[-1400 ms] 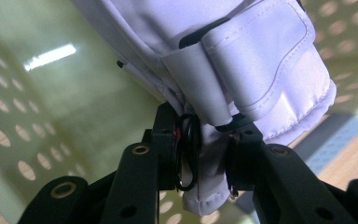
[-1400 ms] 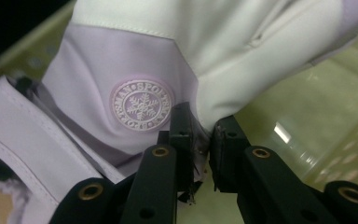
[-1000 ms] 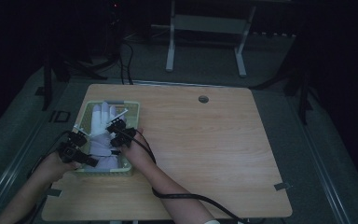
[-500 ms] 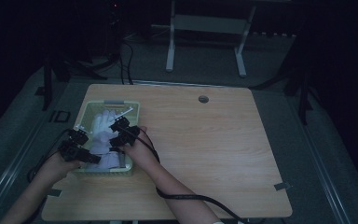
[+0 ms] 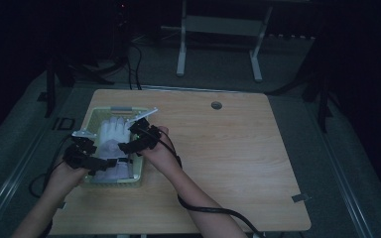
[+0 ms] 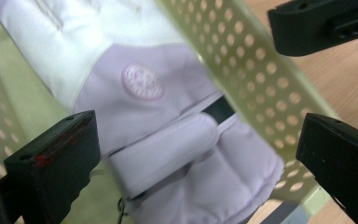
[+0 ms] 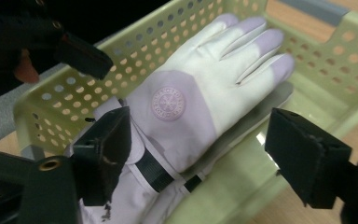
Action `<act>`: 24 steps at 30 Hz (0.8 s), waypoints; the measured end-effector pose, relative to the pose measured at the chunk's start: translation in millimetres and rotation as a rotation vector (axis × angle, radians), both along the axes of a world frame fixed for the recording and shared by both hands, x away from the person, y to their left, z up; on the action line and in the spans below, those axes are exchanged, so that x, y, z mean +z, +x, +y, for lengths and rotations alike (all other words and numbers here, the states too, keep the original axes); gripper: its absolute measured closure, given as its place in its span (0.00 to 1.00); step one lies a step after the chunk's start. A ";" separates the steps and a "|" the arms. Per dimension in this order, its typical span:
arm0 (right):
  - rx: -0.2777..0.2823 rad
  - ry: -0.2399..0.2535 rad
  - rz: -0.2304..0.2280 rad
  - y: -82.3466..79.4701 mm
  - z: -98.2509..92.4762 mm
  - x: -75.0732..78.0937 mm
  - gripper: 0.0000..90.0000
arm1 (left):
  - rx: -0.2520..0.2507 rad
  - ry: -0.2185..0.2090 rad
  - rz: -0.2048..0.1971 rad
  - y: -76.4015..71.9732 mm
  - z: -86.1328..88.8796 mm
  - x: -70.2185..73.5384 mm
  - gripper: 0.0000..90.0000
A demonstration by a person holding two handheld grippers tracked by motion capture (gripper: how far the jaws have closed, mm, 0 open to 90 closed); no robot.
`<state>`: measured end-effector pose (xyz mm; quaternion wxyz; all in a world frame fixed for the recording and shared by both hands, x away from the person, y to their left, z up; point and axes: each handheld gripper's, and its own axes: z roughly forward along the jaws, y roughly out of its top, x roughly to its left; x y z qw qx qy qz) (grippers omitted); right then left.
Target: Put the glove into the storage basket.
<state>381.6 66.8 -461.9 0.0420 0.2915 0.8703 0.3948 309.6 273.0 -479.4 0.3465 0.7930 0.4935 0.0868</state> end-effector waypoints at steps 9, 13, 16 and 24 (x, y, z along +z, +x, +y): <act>-0.003 0.009 -0.038 1.9 -35.7 2.7 0.16 | -0.031 -0.117 -0.117 -10.8 -27.8 4.6 0.00; -0.011 -0.005 -0.039 2.0 -52.4 0.0 0.16 | -0.059 -0.069 -0.140 -14.8 -48.2 7.1 0.00; -0.010 -0.016 -0.036 1.6 -67.3 -5.9 0.16 | -0.077 -0.075 -0.148 -17.4 -63.4 8.6 0.00; -0.018 -0.031 -0.053 -1.1 -104.4 -13.3 0.17 | -0.135 -0.065 -0.154 -21.4 -99.1 7.6 0.00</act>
